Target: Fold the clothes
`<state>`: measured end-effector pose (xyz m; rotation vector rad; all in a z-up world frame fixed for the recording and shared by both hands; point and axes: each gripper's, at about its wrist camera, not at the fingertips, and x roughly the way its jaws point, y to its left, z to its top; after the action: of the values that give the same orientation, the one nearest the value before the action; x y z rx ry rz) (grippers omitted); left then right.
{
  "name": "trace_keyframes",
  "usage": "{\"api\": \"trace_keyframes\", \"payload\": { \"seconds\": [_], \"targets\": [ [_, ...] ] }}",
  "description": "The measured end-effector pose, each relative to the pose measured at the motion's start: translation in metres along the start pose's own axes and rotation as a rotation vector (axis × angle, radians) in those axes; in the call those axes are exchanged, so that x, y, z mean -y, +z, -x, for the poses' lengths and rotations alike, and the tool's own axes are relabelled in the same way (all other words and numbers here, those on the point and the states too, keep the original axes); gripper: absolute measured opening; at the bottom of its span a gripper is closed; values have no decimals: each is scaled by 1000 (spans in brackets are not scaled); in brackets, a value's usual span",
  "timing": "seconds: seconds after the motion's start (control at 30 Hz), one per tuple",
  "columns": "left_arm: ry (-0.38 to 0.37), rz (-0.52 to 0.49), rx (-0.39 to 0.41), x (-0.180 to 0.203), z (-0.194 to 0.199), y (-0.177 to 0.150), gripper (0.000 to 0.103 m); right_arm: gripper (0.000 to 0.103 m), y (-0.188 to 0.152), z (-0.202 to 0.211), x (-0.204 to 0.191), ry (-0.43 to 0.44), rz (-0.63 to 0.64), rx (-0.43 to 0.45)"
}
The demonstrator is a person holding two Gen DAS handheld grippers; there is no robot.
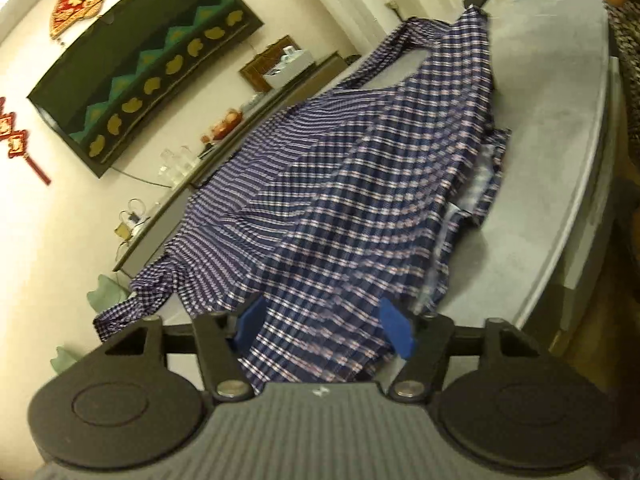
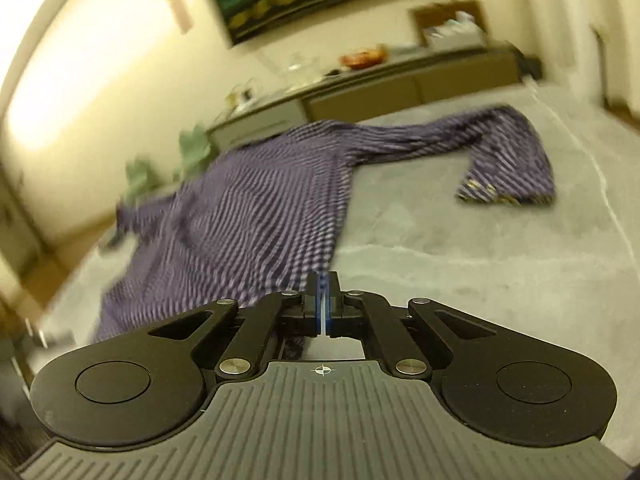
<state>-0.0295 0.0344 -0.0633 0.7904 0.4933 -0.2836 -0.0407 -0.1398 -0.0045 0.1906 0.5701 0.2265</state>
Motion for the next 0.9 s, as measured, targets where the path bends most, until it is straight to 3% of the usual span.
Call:
{"api": "trace_keyframes", "payload": {
  "seconds": [0.03,0.07,0.1,0.13,0.2,0.33,0.4,0.43,0.5,0.7,0.8,0.83,0.87,0.9],
  "targets": [
    [2,13,-8,-3,-2,2,31,12,-3,-2,-18,1,98,6],
    [0,31,-20,-6,-5,4,21,16,-9,-3,-40,0,222,25],
    [-3,54,-36,-11,-8,5,2,35,-16,-4,-61,-1,341,49],
    [-4,80,-49,-16,-9,7,2,50,-26,-5,-83,14,472,74],
    [-4,120,-56,-23,-8,8,1,60,-52,-7,-125,58,745,125],
    [-5,149,-58,-29,-7,9,1,60,-96,-30,-178,39,1154,138],
    [-8,145,-56,-28,-7,9,2,51,-106,-42,-190,47,1237,112],
    [-11,142,-52,-26,-5,9,3,44,-106,-48,-194,50,1255,97],
    [-14,139,-41,-22,-1,9,6,38,-102,-57,-198,65,1245,70],
    [-27,140,-16,-16,4,12,9,40,-93,-57,-203,196,1207,41],
    [-51,117,20,-8,8,18,13,37,-101,-68,-206,164,1264,13],
    [-59,105,37,-5,10,20,19,13,-103,-75,-206,138,1281,-8],
    [-67,90,57,0,13,23,23,0,-101,-80,-205,109,1279,-4],
    [-68,74,81,5,16,25,36,0,-89,-78,-203,108,1217,17]
  ]
}}
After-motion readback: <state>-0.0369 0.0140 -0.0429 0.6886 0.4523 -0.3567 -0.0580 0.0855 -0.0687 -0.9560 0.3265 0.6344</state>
